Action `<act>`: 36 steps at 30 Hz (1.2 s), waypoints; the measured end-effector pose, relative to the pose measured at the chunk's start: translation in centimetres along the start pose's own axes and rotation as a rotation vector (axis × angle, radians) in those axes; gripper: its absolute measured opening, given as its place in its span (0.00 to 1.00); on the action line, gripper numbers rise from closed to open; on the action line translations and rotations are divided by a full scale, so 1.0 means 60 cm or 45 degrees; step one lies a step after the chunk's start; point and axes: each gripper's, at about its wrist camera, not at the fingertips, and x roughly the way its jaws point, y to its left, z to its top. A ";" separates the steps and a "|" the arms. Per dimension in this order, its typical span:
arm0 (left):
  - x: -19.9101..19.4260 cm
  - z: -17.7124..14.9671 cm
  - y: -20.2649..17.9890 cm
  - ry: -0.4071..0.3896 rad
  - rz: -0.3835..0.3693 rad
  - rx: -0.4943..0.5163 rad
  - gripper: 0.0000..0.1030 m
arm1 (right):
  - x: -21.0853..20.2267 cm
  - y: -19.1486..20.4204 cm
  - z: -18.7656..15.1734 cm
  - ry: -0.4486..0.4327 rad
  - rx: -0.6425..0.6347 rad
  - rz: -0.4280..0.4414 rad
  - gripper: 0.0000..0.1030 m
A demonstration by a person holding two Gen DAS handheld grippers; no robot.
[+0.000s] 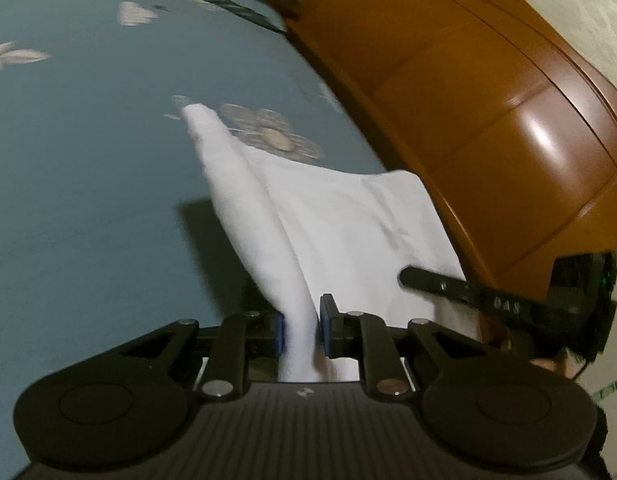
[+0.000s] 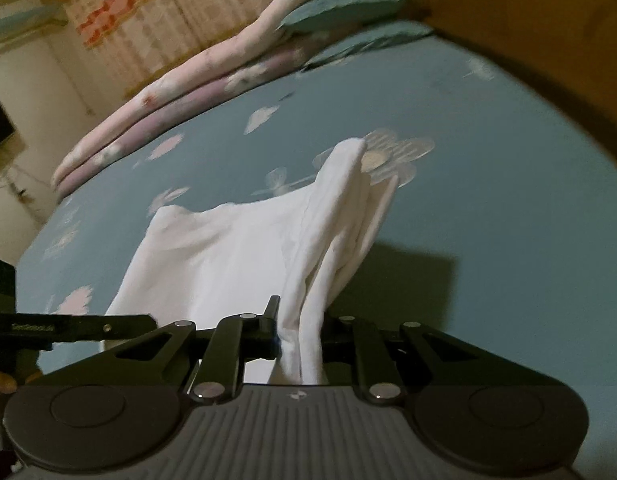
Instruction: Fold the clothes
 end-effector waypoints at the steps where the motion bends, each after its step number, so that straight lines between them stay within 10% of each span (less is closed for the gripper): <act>1: 0.012 0.003 -0.010 0.011 -0.008 0.020 0.15 | -0.007 -0.014 0.005 -0.010 0.010 -0.025 0.17; 16: 0.137 0.001 -0.087 0.135 -0.016 0.177 0.16 | -0.004 -0.152 0.022 -0.027 0.047 -0.304 0.20; 20: 0.132 0.001 -0.085 0.144 0.069 0.227 0.35 | -0.007 -0.181 0.006 -0.043 0.133 -0.408 0.41; 27: 0.081 0.032 -0.096 -0.007 0.128 0.345 0.57 | -0.079 -0.179 -0.017 -0.198 0.159 -0.315 0.42; 34: 0.151 -0.003 -0.120 0.133 0.018 0.429 0.61 | -0.019 -0.182 -0.036 -0.067 0.144 -0.278 0.28; 36: 0.161 -0.021 -0.116 0.178 0.051 0.461 0.61 | -0.017 -0.206 -0.054 -0.067 0.175 -0.308 0.06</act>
